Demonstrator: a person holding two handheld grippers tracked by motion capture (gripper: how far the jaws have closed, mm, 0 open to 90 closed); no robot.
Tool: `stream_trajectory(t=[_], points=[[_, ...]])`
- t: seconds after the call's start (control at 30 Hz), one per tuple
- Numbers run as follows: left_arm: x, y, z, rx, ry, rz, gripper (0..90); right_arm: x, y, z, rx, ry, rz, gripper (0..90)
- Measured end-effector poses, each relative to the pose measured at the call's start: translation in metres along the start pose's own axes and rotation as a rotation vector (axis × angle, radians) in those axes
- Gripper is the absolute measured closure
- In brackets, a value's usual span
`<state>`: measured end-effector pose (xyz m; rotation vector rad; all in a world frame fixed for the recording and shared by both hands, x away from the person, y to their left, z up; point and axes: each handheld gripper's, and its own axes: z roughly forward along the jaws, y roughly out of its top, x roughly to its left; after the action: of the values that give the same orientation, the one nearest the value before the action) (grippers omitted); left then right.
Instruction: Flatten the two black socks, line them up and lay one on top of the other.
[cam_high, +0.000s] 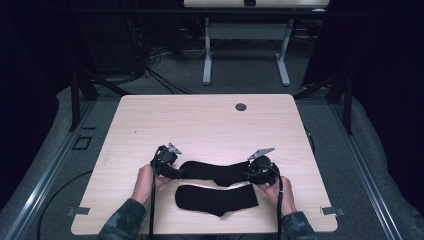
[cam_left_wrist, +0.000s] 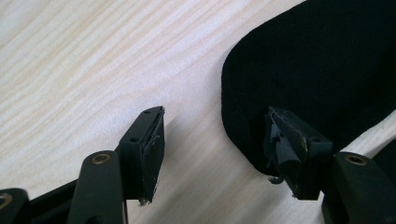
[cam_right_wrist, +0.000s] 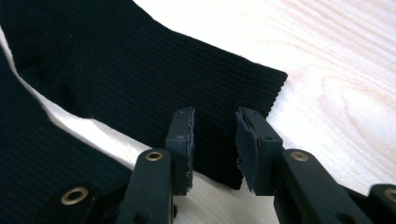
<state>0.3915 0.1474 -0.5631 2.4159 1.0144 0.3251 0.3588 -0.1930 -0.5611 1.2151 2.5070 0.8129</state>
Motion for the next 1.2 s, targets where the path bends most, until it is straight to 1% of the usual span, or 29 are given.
stream_trajectory(t=[0.03,0.07,0.1,0.13,0.2,0.27,0.33,0.37,0.4,0.43,0.47,0.5,0.53,0.57,0.6,0.63,0.67,0.7,0.73,0.77,0.8,0.83,0.9,0.97,1.0,1.03,1.07,1.13,1.2], points=[[0.000,-0.001,0.000,-0.002,-0.004,-0.001,38.7,0.001,-0.001,0.000,-0.001,0.009,0.007,66.7],[0.000,-0.002,-0.001,-0.002,-0.003,-0.002,38.7,0.001,-0.001,-0.001,0.001,0.016,0.003,67.0],[0.000,-0.003,-0.002,-0.001,-0.010,-0.005,38.7,0.001,-0.002,-0.001,-0.002,0.018,0.007,67.1],[0.000,-0.004,-0.002,-0.001,-0.008,-0.006,38.6,0.002,-0.002,-0.001,-0.004,0.022,0.012,67.1],[0.000,-0.006,-0.003,-0.002,-0.015,-0.007,37.7,0.002,-0.003,-0.002,-0.001,0.023,0.009,67.1],[-0.001,-0.006,-0.003,-0.008,-0.004,-0.005,36.8,0.002,-0.004,-0.002,-0.002,0.027,0.007,67.0],[-0.001,-0.006,-0.002,-0.006,-0.004,-0.003,34.4,0.002,-0.004,-0.002,-0.006,0.029,0.009,66.3],[-0.001,-0.006,-0.002,-0.005,0.001,0.002,33.3,0.002,-0.003,-0.002,0.000,0.028,0.011,65.8],[-0.001,-0.006,-0.002,-0.004,-0.004,0.002,31.8,0.003,-0.003,-0.002,-0.004,0.028,0.014,64.6],[-0.001,-0.006,-0.002,-0.003,-0.010,0.000,28.8,0.003,-0.002,-0.002,0.001,0.019,0.005,63.4],[-0.001,-0.006,-0.002,-0.006,-0.005,-0.004,25.3,0.003,-0.002,-0.002,-0.005,0.014,0.000,60.0],[0.000,-0.006,-0.004,-0.020,-0.005,-0.012,23.0,0.003,-0.002,-0.003,-0.014,0.021,0.011,55.2],[0.000,-0.007,-0.007,-0.033,-0.004,-0.019,19.6,0.002,-0.002,-0.006,-0.021,0.009,0.016,48.5],[0.001,-0.007,-0.012,-0.065,-0.007,-0.037,16.7,0.001,-0.002,-0.009,-0.038,0.008,0.023,43.4],[0.002,-0.008,-0.017,-0.086,-0.012,-0.042,14.6,-0.001,-0.004,-0.014,-0.070,0.013,0.036,37.8],[0.001,-0.010,-0.025,-0.122,-0.002,-0.049,13.9,-0.002,-0.005,-0.017,-0.093,0.010,0.048,33.3],[0.001,-0.012,-0.029,-0.139,0.000,-0.054,11.2,-0.004,-0.006,-0.024,-0.106,0.001,0.063,27.5],[0.001,-0.016,-0.036,-0.158,0.006,-0.059,9.4,-0.005,-0.008,-0.027,-0.119,-0.002,0.067,23.6],[0.001,-0.019,-0.040,-0.166,0.008,-0.061,8.3,-0.008,-0.011,-0.033,-0.124,-0.008,0.075,19.0],[0.001,-0.025,-0.045,-0.186,0.021,-0.066,7.2,-0.009,-0.014,-0.037,-0.127,-0.023,0.088,16.3],[0.001,-0.028,-0.048,-0.191,0.027,-0.067,5.7,-0.012,-0.019,-0.043,-0.137,-0.039,0.111,15.2],[0.001,-0.035,-0.052,-0.192,0.031,-0.066,4.5,-0.015,-0.022,-0.046,-0.142,-0.039,0.122,13.7],[0.003,-0.047,-0.056,-0.189,0.049,-0.081,1.7,-0.021,-0.033,-0.055,-0.152,-0.071,0.155,7.9],[0.007,-0.061,-0.057,-0.187,0.074,-0.109,0.0,-0.026,-0.045,-0.061,-0.144,-0.100,0.176,1.7],[0.009,-0.066,-0.056,-0.187,0.076,-0.118,0.0,-0.029,-0.053,-0.064,-0.138,-0.119,0.183,1.0],[0.010,-0.071,-0.056,-0.188,0.085,-0.131,0.0,-0.030,-0.057,-0.065,-0.131,-0.131,0.181,0.5],[0.013,-0.080,-0.055,-0.188,0.096,-0.146,0.0,-0.032,-0.062,-0.066,-0.126,-0.145,0.187,0.0],[0.016,-0.092,-0.052,-0.188,0.108,-0.174,0.0,-0.039,-0.078,-0.067,-0.127,-0.156,0.207,0.0],[0.018,-0.102,-0.051,-0.187,0.115,-0.198,0.0,-0.043,-0.088,-0.066,-0.119,-0.183,0.216,0.0]])
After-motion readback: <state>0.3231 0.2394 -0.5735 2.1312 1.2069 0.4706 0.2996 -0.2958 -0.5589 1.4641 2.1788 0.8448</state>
